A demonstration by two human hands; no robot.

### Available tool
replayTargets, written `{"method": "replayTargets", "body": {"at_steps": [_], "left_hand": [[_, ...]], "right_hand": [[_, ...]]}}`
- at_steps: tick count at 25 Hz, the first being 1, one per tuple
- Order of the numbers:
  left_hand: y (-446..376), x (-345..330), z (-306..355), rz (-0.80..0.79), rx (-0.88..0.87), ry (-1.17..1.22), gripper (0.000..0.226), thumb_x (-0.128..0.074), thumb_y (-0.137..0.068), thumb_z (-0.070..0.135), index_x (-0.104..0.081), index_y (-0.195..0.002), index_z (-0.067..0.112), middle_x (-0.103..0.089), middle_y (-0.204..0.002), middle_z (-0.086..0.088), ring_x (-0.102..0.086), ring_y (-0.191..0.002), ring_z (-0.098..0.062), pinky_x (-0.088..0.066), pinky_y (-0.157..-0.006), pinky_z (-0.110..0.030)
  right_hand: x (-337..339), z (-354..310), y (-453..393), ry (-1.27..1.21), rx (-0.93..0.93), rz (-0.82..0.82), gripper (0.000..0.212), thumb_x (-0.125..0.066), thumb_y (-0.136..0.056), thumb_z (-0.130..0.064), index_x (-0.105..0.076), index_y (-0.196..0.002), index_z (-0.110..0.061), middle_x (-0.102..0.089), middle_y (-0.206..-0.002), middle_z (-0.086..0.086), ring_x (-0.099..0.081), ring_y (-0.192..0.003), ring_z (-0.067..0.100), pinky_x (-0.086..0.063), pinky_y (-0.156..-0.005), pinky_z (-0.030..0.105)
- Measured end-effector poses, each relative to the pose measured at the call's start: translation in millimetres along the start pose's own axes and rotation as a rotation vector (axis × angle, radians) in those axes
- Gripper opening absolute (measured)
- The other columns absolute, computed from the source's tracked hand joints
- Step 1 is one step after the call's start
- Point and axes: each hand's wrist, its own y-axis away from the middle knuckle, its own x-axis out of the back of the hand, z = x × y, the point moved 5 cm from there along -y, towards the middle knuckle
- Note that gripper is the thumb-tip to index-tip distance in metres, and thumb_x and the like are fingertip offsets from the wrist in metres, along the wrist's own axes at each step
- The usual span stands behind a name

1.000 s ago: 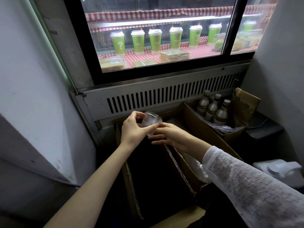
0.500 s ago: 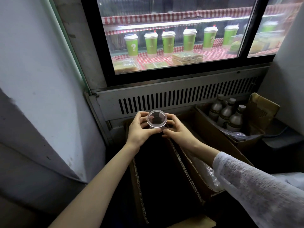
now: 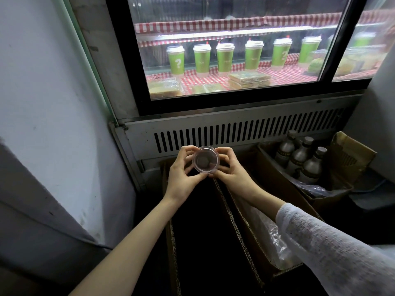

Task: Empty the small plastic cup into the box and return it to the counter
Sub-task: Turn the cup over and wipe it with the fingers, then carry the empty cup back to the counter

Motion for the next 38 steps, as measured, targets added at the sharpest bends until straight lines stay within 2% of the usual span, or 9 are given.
{"method": "replayTargets", "body": {"at_steps": [3, 7, 12, 18, 21, 23, 25, 31, 38], "left_hand": [[-7, 4, -7, -0.020, 0.028, 0.019, 0.060, -0.082, -0.076, 0.010, -0.056, -0.130, 0.019, -0.064, -0.130, 0.003, -0.060, -0.124, -0.011, -0.050, -0.106, -0.034], [-14, 10, -19, -0.050, 0.104, 0.067, 0.062, -0.083, -0.076, 0.021, -0.059, -0.133, 0.027, -0.068, -0.127, 0.007, -0.063, -0.119, -0.006, -0.052, -0.099, -0.024], [-23, 13, -21, -0.075, 0.269, 0.295, 0.054, -0.077, -0.082, 0.016, -0.061, -0.133, 0.020, -0.069, -0.129, -0.003, -0.063, -0.124, -0.018, -0.045, -0.111, -0.041], [-34, 33, 22, -0.086, 0.324, 0.281, 0.049, -0.079, -0.080, 0.020, -0.066, -0.128, 0.024, -0.072, -0.123, -0.003, -0.066, -0.118, -0.017, -0.051, -0.104, -0.035], [-44, 50, 59, -0.055, 0.347, 0.273, 0.051, -0.081, -0.077, 0.024, -0.067, -0.126, 0.025, -0.073, -0.122, -0.003, -0.066, -0.117, -0.017, -0.049, -0.108, -0.040], [-54, 63, 88, -0.036, 0.369, 0.272, 0.054, -0.081, -0.071, 0.028, -0.068, -0.124, 0.026, -0.073, -0.121, -0.003, -0.066, -0.118, -0.019, -0.050, -0.107, -0.043], [-65, 79, 125, -0.028, 0.390, 0.277, 0.057, -0.080, -0.068, 0.030, -0.068, -0.123, 0.026, -0.073, -0.121, -0.004, -0.066, -0.119, -0.023, -0.051, -0.105, -0.046], [-102, 126, 250, -0.025, 0.409, 0.208, 0.072, -0.082, -0.067, 0.032, -0.060, -0.135, 0.018, -0.067, -0.130, -0.008, -0.063, -0.121, -0.025, -0.050, -0.105, -0.049], [-140, 165, 398, -0.005, 0.375, 0.211, 0.052, -0.078, -0.081, 0.017, -0.062, -0.131, 0.019, -0.067, -0.130, -0.009, -0.064, -0.120, -0.023, -0.056, -0.096, -0.037]], "right_hand": [[2, 2, -6, -0.014, -0.035, -0.036, 0.046, -0.057, -0.093, -0.010, -0.041, -0.134, -0.021, -0.056, -0.129, 0.002, -0.064, -0.113, 0.016, -0.057, -0.092, 0.032], [-1, 6, -10, -0.025, -0.077, -0.067, 0.044, -0.054, -0.095, -0.013, -0.041, -0.137, -0.020, -0.058, -0.129, 0.007, -0.062, -0.115, 0.016, -0.056, -0.095, 0.036], [-3, -9, -21, 0.013, -0.080, -0.042, 0.041, -0.054, -0.095, -0.013, -0.044, -0.135, -0.016, -0.061, -0.122, 0.003, -0.063, -0.113, 0.018, -0.054, -0.096, 0.040], [-3, -58, -28, 0.042, -0.123, -0.067, 0.040, -0.054, -0.095, -0.013, -0.045, -0.134, -0.014, -0.061, -0.118, 0.000, -0.064, -0.108, 0.017, -0.055, -0.094, 0.042], [-6, -98, -39, 0.060, -0.129, -0.071, 0.038, -0.055, -0.095, -0.011, -0.046, -0.132, -0.011, -0.060, -0.119, 0.004, -0.064, -0.104, 0.018, -0.054, -0.091, 0.042], [-7, -130, -49, 0.060, -0.131, -0.091, 0.037, -0.055, -0.095, -0.011, -0.046, -0.130, -0.012, -0.060, -0.115, 0.005, -0.064, -0.099, 0.015, -0.056, -0.086, 0.035], [-7, -168, -58, 0.060, -0.129, -0.112, 0.033, -0.057, -0.094, -0.012, -0.049, -0.125, -0.016, -0.061, -0.112, 0.003, -0.066, -0.092, 0.011, -0.057, -0.078, 0.027], [-1, -298, -81, 0.056, -0.148, -0.174, 0.026, -0.057, -0.093, -0.013, -0.052, -0.110, -0.032, -0.064, -0.108, -0.002, -0.068, -0.092, 0.005, -0.059, -0.074, 0.023], [16, -456, -93, 0.060, -0.149, -0.181, 0.025, -0.057, -0.093, -0.013, -0.050, -0.115, -0.023, -0.059, -0.119, 0.007, -0.064, -0.101, 0.019, -0.057, -0.088, 0.040]]}}
